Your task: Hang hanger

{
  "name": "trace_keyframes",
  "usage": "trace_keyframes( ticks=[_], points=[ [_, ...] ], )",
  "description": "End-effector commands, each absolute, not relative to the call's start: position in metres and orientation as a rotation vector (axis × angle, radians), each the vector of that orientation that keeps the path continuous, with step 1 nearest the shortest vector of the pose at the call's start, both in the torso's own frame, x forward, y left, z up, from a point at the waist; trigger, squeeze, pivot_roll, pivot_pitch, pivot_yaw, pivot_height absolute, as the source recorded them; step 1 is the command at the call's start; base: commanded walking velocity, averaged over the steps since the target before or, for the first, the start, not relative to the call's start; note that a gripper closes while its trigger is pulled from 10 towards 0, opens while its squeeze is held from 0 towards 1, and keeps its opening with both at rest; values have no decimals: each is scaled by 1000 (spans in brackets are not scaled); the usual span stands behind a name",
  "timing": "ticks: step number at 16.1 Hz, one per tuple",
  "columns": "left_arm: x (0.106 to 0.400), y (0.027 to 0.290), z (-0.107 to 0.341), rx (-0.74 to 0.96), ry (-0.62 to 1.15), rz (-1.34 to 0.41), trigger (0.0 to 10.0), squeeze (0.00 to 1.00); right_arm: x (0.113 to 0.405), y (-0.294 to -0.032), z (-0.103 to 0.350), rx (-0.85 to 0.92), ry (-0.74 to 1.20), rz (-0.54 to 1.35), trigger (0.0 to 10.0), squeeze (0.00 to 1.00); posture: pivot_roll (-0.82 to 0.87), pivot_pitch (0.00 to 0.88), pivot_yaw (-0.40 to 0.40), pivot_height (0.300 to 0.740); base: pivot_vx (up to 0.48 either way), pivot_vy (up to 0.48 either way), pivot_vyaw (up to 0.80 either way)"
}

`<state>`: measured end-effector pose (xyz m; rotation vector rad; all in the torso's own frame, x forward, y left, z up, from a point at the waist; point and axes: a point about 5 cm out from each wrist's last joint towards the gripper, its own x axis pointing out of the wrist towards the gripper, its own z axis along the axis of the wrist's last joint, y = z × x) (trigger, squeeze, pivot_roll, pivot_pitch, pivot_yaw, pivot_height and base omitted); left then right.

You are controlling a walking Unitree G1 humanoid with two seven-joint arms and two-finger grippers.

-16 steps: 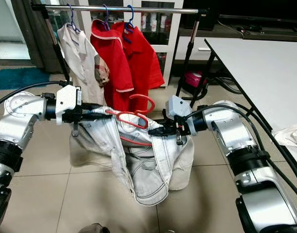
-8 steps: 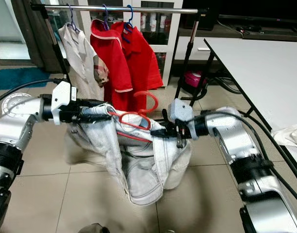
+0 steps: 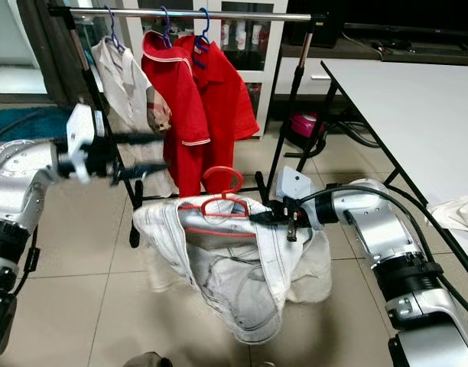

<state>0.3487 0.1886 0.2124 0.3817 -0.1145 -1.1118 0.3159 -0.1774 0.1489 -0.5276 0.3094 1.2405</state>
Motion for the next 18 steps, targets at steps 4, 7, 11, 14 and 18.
trace_keyframes(
  ticks=[4, 7, 11, 14, 18],
  points=[
    [350, 182, 185, 294, -4, -867, 10000, 439, 318, -175, 142, -427, 289, 904, 0, 0, -125, 0, -20, 740, 0, 0, 0],
    [339, 172, 169, 223, -26, -837, 10000, 0, 314, -167, 134, -312, 278, 739, 0, 0, -128, 0, -12, 740, 0, 0, 0],
    [330, 165, 142, 183, -83, -689, 10000, 0, 298, -143, 128, -186, 192, 603, 0, 0, -135, 0, -2, 740, 0, 0, 0],
    [328, 165, 120, 135, -74, -604, 10000, 0, 280, -121, 120, -100, 155, 533, 0, 0, -142, 0, 9, 740, 0, 0, 0],
    [324, 150, 109, 111, -68, -684, 10000, 0, 270, -106, 123, -86, 142, 552, 0, 0, -161, 0, 31, 740, 0, 0, 0]
  ],
)
